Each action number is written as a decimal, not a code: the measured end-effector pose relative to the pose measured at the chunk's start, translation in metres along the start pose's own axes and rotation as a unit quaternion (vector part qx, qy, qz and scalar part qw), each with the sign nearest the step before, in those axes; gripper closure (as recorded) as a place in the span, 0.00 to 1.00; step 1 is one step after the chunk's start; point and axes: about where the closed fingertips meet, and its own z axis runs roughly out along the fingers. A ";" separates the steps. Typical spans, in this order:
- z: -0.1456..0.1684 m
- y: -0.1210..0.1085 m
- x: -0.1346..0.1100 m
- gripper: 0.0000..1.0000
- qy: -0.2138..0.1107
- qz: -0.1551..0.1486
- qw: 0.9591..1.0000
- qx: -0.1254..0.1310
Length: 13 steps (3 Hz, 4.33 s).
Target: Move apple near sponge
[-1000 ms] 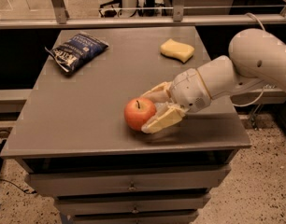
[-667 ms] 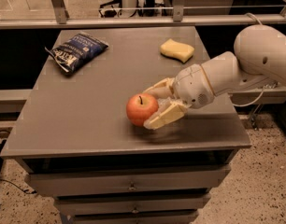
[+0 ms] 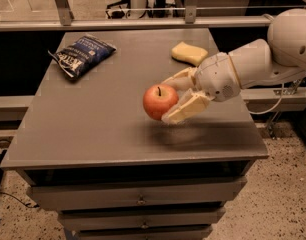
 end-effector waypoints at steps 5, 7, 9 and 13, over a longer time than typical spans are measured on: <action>-0.133 -0.193 0.070 1.00 -0.078 0.024 0.968 0.236; -0.149 -0.211 0.104 1.00 -0.073 0.059 0.956 0.279; -0.139 -0.212 0.128 0.54 -0.074 0.103 0.956 0.266; -0.135 -0.198 0.130 0.00 -0.077 0.104 0.958 0.256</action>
Offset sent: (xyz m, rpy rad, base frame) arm 0.1083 -0.1323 0.0664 0.1355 -0.2376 -0.3095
